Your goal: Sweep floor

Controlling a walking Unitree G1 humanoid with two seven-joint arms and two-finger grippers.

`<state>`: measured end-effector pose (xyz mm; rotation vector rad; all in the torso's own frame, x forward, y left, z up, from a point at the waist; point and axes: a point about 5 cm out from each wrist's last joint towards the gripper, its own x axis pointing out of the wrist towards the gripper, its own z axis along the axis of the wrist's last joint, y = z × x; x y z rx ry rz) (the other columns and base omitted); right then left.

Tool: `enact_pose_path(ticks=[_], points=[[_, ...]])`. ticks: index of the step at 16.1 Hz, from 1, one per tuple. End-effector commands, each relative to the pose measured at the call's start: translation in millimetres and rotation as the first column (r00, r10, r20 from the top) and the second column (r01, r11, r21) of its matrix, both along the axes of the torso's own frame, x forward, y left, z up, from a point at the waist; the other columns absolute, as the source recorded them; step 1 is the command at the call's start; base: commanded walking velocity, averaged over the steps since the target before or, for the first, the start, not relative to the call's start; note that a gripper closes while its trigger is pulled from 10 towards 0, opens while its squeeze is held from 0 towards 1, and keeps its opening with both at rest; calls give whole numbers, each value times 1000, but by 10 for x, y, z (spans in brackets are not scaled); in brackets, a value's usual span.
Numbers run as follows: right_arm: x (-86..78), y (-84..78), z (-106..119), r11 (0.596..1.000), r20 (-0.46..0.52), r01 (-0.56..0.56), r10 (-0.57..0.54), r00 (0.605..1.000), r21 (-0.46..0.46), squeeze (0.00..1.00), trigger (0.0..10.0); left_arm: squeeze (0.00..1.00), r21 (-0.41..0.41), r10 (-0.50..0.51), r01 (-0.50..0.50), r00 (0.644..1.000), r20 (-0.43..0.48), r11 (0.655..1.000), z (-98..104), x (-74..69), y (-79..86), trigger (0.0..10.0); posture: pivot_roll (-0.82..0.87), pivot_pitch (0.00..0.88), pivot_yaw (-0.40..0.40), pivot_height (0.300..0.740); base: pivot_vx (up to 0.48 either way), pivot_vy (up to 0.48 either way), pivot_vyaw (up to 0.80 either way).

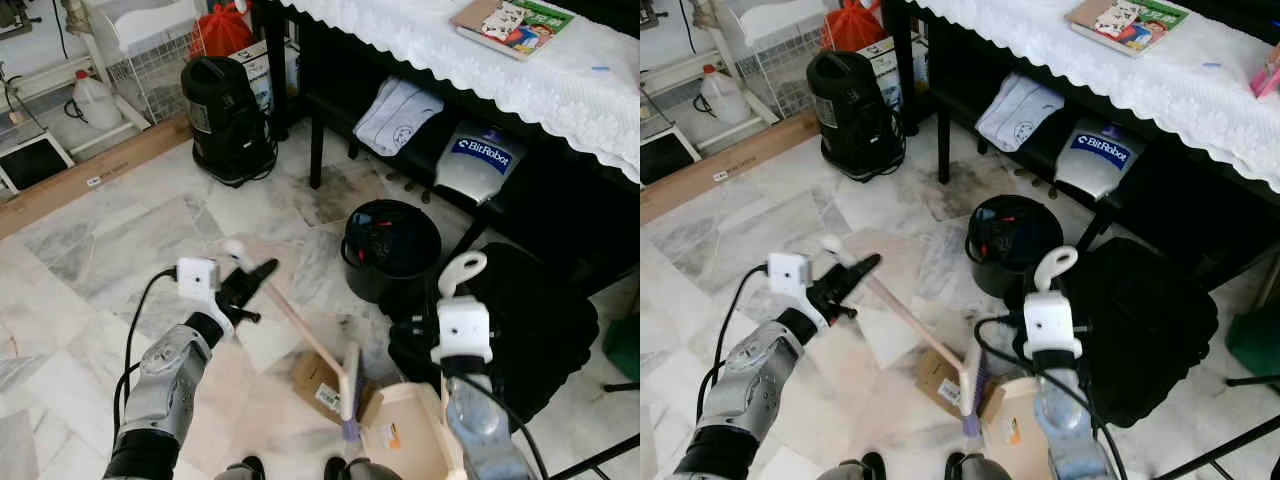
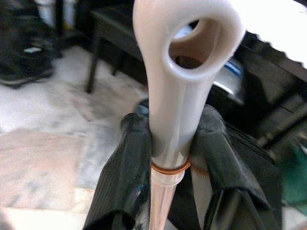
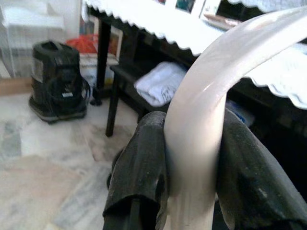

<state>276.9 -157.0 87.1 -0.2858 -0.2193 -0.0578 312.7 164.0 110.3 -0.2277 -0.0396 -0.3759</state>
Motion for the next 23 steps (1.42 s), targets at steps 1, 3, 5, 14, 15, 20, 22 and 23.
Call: enact_pose_path(ticks=[1, 3, 5, 14, 15, 20, 22, 23], points=[[47, 2, 211, 1000, 82, -15, 13, 997, 20, 0, 10000, 39, 3, 60, -60, 997, 51, 998, 88, -17, 45, 10000, -52, 167, -56, 740, 0, 0, 0], [77, 24, 370, 999, 132, -32, 26, 991, 39, 0, 10000, 47, -9, 111, -111, 990, 87, 994, 157, -18, 55, 10000, -57, 149, -56, 740, 0, 0, 0], [77, 54, 536, 997, 183, -53, 44, 982, 48, 0, 10000, 47, -33, 141, -138, 984, 111, 990, 196, 5, 25, 10000, -58, 135, -54, 740, 0, 0, 0], [22, 188, 949, 982, 290, -132, 89, 953, 132, 0, 10000, 51, 7, 156, -157, 985, 75, 988, 75, -42, -129, 10000, -63, 113, -25, 740, 0, 0, 0], [23, 181, 976, 982, 296, -129, 84, 952, 139, 0, 10000, 51, 8, 153, -154, 986, 69, 988, 65, -42, -128, 10000, -63, 113, -23, 740, 0, 0, 0], [45, 159, 1157, 979, 335, -126, 66, 940, 159, 0, 10000, 47, 35, 141, -143, 989, 51, 989, 25, -32, -129, 10000, -62, 101, -21, 740, 0, 0, 0], [62, 150, 1229, 977, 351, -128, 60, 935, 172, 0, 10000, 47, 31, 141, -143, 989, 48, 989, 16, -33, -142, 10000, -66, 96, -24, 740, 0, 0, 0], [74, 142, 1164, 978, 331, -119, 57, 942, 171, 0, 10000, 47, 29, 144, -146, 988, 46, 989, 11, -34, -154, 10000, -61, 94, -25, 740, 0, 0, 0]])
